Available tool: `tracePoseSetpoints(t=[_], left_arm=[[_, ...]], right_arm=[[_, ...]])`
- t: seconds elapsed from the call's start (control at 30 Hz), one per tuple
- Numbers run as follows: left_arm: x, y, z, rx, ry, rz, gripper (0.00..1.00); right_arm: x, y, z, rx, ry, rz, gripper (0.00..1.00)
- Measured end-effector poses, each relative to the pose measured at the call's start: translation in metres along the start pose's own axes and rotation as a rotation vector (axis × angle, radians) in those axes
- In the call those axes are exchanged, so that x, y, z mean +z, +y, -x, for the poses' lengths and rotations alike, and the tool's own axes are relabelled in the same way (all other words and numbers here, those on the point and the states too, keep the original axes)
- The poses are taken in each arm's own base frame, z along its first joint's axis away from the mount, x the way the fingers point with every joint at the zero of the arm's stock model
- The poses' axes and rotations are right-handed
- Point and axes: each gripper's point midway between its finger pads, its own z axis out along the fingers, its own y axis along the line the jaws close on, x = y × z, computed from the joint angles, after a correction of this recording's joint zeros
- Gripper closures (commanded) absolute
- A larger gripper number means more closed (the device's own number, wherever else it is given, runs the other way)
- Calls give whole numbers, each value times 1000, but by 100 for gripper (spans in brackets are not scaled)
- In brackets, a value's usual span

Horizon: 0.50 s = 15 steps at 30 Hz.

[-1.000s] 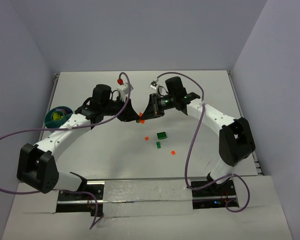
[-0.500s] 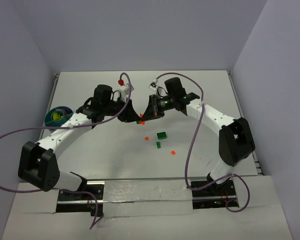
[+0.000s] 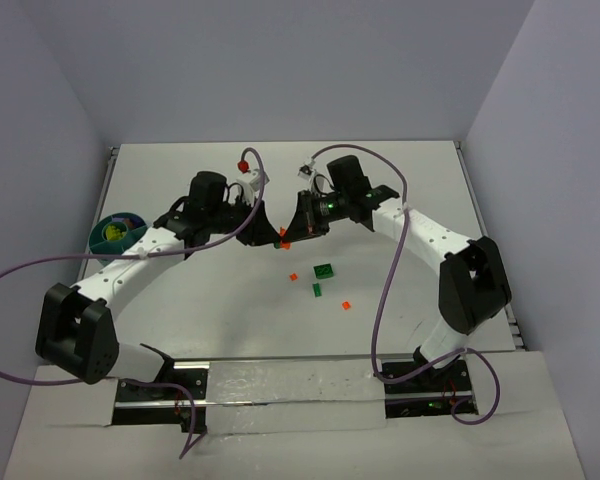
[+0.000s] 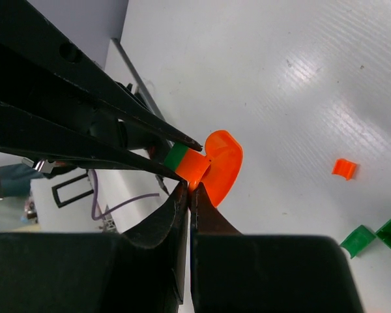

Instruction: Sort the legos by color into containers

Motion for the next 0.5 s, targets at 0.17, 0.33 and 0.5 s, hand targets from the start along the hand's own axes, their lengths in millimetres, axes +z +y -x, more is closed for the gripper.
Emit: tracePoseSetpoints(t=[0.17,0.33,0.5], left_arm=[[-2,-2,7,11,-46,0,100],[-1,-5,13,8,-75,-10,100],[-1,-6,13,9,-77,-10,100]], right_arm=[[-6,2,5,67,-11,51,100],[-11,2,7,175,-20,149,100],[-12,2,6,228,-22,182,100]])
